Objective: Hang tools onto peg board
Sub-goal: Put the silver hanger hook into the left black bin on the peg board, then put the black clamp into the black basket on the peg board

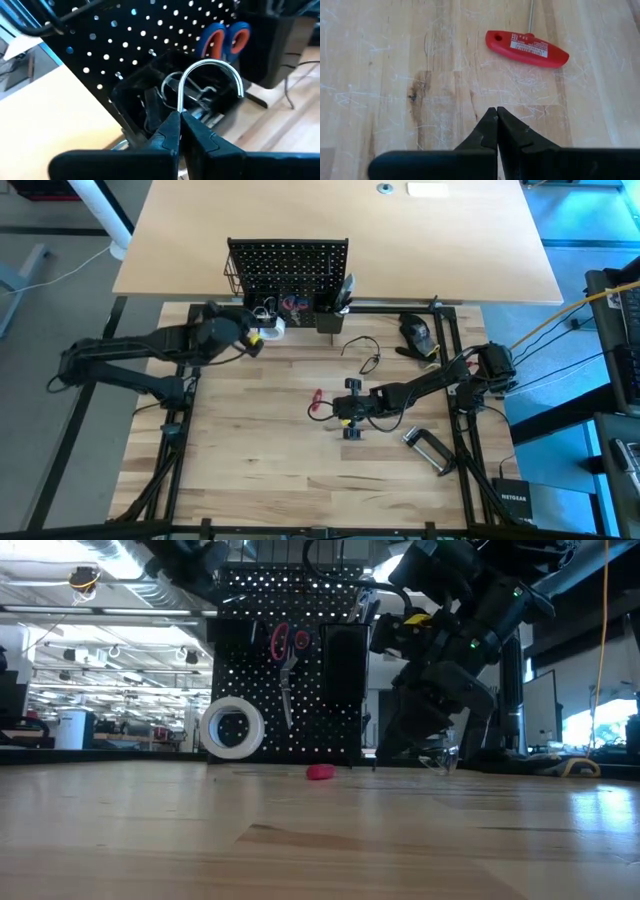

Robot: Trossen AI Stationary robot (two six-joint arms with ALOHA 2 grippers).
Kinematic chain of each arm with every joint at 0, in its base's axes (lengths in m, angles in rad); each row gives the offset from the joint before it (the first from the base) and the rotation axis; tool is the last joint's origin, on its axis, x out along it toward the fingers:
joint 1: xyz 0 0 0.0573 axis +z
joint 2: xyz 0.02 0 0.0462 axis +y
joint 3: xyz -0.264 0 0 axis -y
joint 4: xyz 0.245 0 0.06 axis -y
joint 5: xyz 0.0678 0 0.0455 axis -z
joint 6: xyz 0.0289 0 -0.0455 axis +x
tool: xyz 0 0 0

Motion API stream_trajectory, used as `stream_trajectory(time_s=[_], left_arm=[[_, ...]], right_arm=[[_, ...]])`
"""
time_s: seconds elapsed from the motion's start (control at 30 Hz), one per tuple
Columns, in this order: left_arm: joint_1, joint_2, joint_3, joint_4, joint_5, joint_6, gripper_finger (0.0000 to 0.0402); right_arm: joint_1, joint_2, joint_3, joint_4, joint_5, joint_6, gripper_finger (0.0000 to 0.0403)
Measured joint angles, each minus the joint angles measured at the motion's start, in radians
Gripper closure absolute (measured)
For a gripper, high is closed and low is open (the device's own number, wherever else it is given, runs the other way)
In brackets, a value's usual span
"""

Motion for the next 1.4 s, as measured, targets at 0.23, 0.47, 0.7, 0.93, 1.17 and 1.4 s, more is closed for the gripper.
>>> stream_trajectory(time_s=[0.23, 0.47, 0.7, 0.93, 1.17, 1.4], left_arm=[[0.089, 0.028, -0.022, 0.07, 0.022, 0.098, 0.0401], [0.139, 0.043, -0.043, 0.155, 0.042, 0.124, 0.0399], [0.139, 0.044, -0.043, 0.161, 0.093, 0.123, 0.0379], [0.139, 0.055, -0.043, 0.166, 0.096, 0.121, 0.0332], [0.101, 0.029, -0.022, 0.14, 0.097, 0.131, 0.0284], [-0.031, -0.036, 0.03, -0.057, 0.103, 0.034, 0.0273]], right_arm=[[0.0, 0.0, 0.0, -0.001, 0.0, 0.0, 0.04], [0.0, 0.0, 0.0, -0.004, 0.0, 0.0, 0.04], [0.0, 0.0, 0.0, -0.004, 0.0, 0.0, 0.04], [0.0, 0.0, 0.0, -0.004, 0.0, 0.0, 0.04], [0.0, 0.0, 0.0, -0.01, 0.0, 0.0, 0.04], [0.0, 0.0, 0.0, -0.017, 0.0, 0.0, 0.04]])
